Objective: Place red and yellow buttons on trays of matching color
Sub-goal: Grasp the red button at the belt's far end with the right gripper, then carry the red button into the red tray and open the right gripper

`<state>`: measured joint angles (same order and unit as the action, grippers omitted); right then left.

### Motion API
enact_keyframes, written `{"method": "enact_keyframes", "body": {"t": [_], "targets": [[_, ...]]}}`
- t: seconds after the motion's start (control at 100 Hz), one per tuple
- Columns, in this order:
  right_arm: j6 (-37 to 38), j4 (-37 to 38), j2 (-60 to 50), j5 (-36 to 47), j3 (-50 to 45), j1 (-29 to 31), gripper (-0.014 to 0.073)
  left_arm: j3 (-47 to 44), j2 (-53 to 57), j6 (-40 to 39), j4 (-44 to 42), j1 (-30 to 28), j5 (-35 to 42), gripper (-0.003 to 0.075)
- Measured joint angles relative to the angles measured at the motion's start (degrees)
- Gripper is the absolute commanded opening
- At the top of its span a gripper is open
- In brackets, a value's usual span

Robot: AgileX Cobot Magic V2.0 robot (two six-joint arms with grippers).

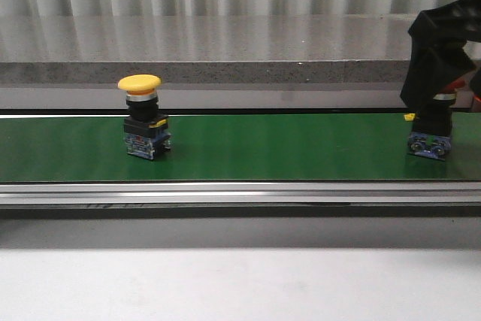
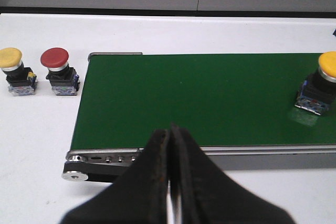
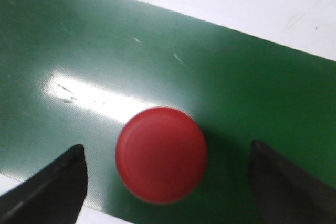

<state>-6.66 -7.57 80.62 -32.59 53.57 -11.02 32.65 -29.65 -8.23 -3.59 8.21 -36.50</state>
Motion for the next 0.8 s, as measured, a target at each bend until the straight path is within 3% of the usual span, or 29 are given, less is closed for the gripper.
{"method": "enact_keyframes", "body": {"t": [0.14, 0.21, 0.47, 0.8], "targets": [[0.00, 0.00, 1.79, 0.14, 1.11, 0.00, 0.0205, 0.00, 0.00, 0.00, 0.00, 0.00, 0.00, -0.0020], [0.00, -0.10, 1.89, 0.14, 1.13, 0.00, 0.0138, 0.00, 0.00, 0.00, 0.00, 0.00, 0.00, -0.0020], [0.00, -0.10, 2.01, -6.39, 4.48, 2.67, 0.0132, 0.00, 0.00, 0.00, -0.10, 0.00, 0.00, -0.0020], [1.59, -0.10, 2.09, -15.97, 17.45, 16.85, 0.0132, 0.00, 0.00, 0.00, -0.10, 0.00, 0.00, -0.0020]]}}
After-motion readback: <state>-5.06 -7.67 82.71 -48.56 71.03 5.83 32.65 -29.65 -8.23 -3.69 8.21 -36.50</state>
